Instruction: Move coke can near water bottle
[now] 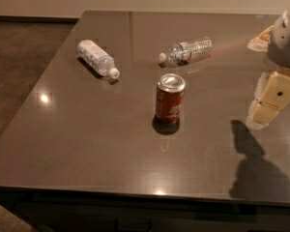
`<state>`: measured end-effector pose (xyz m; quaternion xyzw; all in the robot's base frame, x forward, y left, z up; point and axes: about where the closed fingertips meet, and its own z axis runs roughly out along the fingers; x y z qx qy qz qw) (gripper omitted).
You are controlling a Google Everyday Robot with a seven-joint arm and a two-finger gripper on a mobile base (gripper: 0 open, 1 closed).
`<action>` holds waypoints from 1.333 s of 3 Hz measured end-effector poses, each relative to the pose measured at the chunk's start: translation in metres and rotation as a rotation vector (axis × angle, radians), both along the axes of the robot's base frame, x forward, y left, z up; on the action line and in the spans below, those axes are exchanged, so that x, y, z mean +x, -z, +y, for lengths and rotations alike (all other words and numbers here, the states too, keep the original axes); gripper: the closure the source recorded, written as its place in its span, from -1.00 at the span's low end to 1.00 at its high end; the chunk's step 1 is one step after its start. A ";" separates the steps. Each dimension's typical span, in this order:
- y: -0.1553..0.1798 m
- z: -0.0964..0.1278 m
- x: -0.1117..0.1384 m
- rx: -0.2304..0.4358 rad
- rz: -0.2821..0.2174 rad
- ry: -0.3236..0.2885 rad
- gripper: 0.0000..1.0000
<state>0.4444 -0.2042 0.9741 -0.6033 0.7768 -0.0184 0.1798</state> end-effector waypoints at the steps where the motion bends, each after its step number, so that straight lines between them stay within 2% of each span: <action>1: 0.010 0.026 0.009 0.070 -0.003 -0.021 -1.00; 2: 0.026 0.065 0.022 0.150 -0.008 -0.048 -1.00; 3: 0.045 0.097 0.038 0.191 -0.010 -0.070 -1.00; 4: 0.053 0.120 0.051 0.236 -0.002 -0.074 -1.00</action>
Offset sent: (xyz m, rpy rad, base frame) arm 0.0408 0.1132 -0.0520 0.2500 -0.0079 0.0787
